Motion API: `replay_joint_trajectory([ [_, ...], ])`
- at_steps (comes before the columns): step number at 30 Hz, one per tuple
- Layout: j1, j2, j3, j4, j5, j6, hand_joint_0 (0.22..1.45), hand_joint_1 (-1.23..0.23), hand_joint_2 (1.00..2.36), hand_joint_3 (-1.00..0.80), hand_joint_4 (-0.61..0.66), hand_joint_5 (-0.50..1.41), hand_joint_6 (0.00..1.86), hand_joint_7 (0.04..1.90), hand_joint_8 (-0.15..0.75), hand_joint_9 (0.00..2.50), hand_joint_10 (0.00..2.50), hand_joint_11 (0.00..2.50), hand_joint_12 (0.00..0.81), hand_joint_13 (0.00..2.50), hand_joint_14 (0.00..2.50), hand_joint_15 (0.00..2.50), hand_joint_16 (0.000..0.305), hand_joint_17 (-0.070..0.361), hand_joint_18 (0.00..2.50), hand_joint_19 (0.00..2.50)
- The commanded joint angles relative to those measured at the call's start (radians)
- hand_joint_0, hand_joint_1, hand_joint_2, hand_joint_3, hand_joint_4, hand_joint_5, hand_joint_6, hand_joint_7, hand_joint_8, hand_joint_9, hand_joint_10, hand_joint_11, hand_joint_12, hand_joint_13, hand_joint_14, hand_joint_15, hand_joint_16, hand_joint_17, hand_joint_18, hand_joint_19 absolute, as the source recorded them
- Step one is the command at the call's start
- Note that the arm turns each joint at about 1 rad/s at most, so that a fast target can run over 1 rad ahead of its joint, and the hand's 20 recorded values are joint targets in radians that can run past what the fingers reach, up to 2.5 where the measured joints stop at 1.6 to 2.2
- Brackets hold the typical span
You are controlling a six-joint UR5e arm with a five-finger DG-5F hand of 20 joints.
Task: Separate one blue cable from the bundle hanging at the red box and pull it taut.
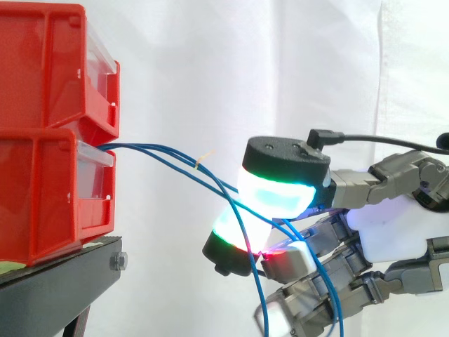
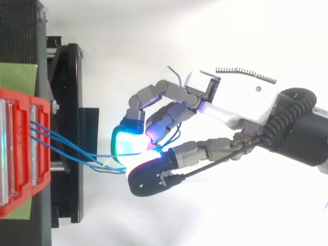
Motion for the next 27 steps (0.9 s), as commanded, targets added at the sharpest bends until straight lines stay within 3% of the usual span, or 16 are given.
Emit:
replay_joint_trajectory([
  [1,-0.001,0.0,0.001,0.0,0.0,0.004,0.76,-0.9,1.0,-0.5,-0.08,-0.22,0.92,0.99,0.163,0.92,0.02,1.11,0.338,0.5,0.01,0.35,0.046,0.103,0.5,0.38],
  [10,-0.002,0.002,0.0,-0.025,0.0,0.01,0.75,-0.92,1.0,-0.5,-0.08,-0.22,0.92,1.02,0.167,0.87,0.02,1.09,0.337,0.42,0.01,0.29,0.046,0.104,0.44,0.34],
  [20,-0.002,0.003,0.001,-0.026,-0.003,0.01,0.58,-0.96,1.0,-0.5,-0.05,-0.21,0.92,1.0,0.183,0.91,0.02,1.12,0.346,0.43,0.01,0.3,0.047,0.106,0.41,0.37],
  [23,-0.002,0.019,0.0,-0.036,0.0,0.01,0.54,-0.92,1.0,-0.5,-0.04,-0.19,0.92,1.02,0.199,0.95,0.02,1.13,0.354,0.44,0.01,0.31,0.049,0.11,0.42,0.39],
  [25,-0.002,0.02,0.0,-0.043,0.0,0.01,0.51,-0.81,1.0,-0.5,-0.03,-0.18,0.91,1.02,0.209,0.98,0.02,1.13,0.368,0.47,0.01,0.32,0.051,0.115,0.43,0.4],
  [27,-0.002,0.029,0.0,-0.059,-0.002,0.01,0.53,-0.76,1.0,-0.5,-0.03,-0.17,0.9,1.04,0.204,1.0,0.02,1.13,0.36,0.49,0.01,0.32,0.05,0.112,0.43,0.41],
])
